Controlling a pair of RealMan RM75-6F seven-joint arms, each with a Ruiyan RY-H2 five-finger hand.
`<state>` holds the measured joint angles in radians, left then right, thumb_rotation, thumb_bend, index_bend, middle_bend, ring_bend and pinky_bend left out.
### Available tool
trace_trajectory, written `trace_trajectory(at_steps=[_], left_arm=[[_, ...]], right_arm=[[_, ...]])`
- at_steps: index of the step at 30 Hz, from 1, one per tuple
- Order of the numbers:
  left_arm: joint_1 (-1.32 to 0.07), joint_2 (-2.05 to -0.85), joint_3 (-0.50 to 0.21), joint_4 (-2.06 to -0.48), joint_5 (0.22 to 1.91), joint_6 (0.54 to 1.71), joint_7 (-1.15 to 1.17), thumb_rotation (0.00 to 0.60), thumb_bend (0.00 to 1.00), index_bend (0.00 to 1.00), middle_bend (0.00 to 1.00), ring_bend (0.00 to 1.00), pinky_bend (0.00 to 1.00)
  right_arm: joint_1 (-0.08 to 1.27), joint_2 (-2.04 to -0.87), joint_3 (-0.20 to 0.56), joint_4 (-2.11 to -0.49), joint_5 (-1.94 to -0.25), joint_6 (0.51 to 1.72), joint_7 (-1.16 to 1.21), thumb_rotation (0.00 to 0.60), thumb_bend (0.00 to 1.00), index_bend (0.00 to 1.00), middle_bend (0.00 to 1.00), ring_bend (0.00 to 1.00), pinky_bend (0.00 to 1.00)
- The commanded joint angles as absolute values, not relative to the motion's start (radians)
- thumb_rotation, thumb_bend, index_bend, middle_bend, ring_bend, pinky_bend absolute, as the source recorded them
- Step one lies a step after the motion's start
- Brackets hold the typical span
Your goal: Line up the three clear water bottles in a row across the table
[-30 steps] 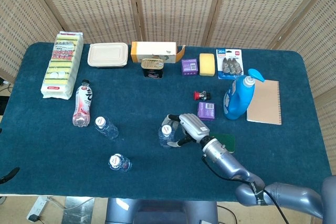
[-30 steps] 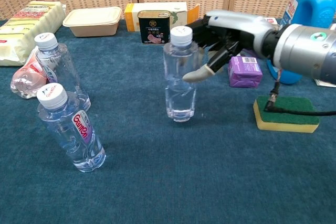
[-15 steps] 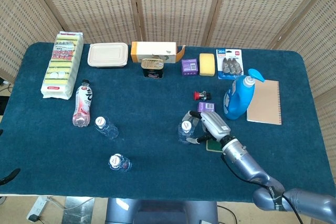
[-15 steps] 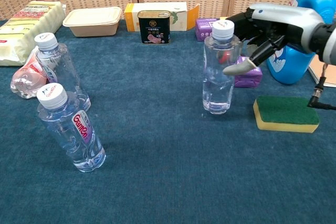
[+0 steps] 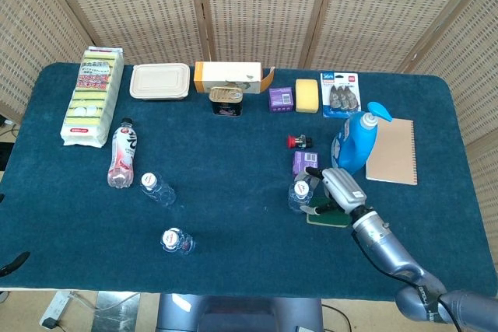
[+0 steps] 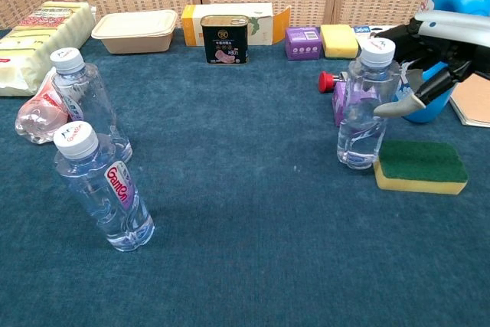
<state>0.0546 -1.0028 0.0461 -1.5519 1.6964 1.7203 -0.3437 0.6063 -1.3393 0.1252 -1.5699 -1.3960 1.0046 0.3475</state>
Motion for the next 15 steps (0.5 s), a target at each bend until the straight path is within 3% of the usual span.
trace_trajectory(at_steps=[1,6,10,15], left_arm=[[0.055,-1.003,0.047,-1.552,1.698,1.721,-0.343,0.6,0.15,0.0,0.0,0.0,0.1],[0.057,-1.003,0.049,-1.554,1.702,1.725,-0.339,0.6,0.15,0.0,0.0,0.0,0.1],[0.06,-1.005,0.052,-1.555,1.708,1.731,-0.336,0.6,0.15,0.0,0.0,0.0,0.1],[0.061,-1.005,0.054,-1.555,1.713,1.732,-0.334,0.6,0.15,0.0,0.0,0.0,0.1]], right_arm=[[0.6,-1.332,0.118,-1.57,-1.406,1.009,0.35,0.6,0.25,0.39,0.48,0.51,0.7],[0.593,-1.318,0.102,-1.571,-1.422,1.007,0.354,0.6,0.24,0.34,0.45,0.47,0.69],[0.598,-1.285,0.088,-1.582,-1.44,0.978,0.374,0.6,0.19,0.19,0.3,0.33,0.65],[0.594,-1.261,0.08,-1.595,-1.465,0.986,0.384,0.6,0.17,0.12,0.2,0.23,0.59]])
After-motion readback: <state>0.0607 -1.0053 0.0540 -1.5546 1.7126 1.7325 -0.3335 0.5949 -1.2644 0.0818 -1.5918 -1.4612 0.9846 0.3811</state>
